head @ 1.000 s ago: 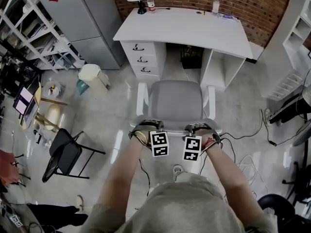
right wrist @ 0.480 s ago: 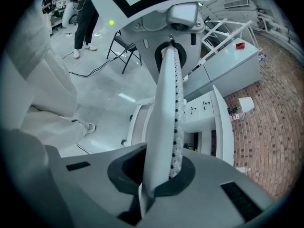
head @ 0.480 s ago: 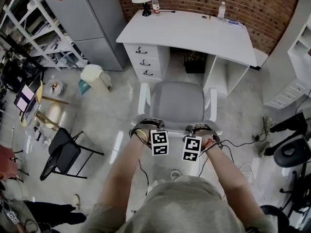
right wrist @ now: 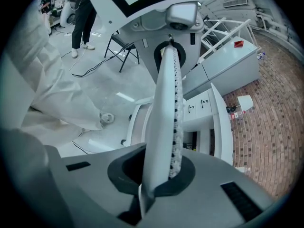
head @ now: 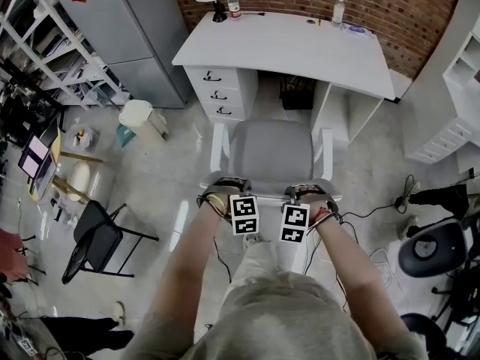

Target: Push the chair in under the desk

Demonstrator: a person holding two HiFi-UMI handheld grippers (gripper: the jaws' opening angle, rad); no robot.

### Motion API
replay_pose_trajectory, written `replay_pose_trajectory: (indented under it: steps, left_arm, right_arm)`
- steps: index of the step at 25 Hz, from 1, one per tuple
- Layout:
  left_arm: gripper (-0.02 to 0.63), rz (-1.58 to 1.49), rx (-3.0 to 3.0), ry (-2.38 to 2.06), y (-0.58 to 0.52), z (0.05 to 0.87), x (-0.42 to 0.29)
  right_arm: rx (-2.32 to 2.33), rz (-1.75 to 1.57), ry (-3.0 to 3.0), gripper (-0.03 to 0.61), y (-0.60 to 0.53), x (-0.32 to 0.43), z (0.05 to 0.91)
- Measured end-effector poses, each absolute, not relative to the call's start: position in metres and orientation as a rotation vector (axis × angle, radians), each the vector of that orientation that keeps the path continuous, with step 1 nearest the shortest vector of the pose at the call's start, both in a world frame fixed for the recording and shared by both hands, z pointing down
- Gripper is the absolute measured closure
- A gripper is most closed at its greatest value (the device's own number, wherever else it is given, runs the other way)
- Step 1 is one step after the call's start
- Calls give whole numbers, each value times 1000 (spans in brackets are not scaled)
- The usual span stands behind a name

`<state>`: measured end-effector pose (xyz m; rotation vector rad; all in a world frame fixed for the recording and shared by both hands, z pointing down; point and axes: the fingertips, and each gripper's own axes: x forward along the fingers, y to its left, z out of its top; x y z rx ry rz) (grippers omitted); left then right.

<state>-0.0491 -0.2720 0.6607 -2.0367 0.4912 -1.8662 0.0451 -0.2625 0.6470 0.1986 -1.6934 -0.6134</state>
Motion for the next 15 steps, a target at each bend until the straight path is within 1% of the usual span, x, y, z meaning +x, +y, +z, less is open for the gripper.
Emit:
replay_pose_trajectory:
  steps: [15]
  left_arm:
    - [600,-1855,-2035,464,-332,661,-44]
  right_arm:
    - [222,-599,-1687,569,-321,49,647]
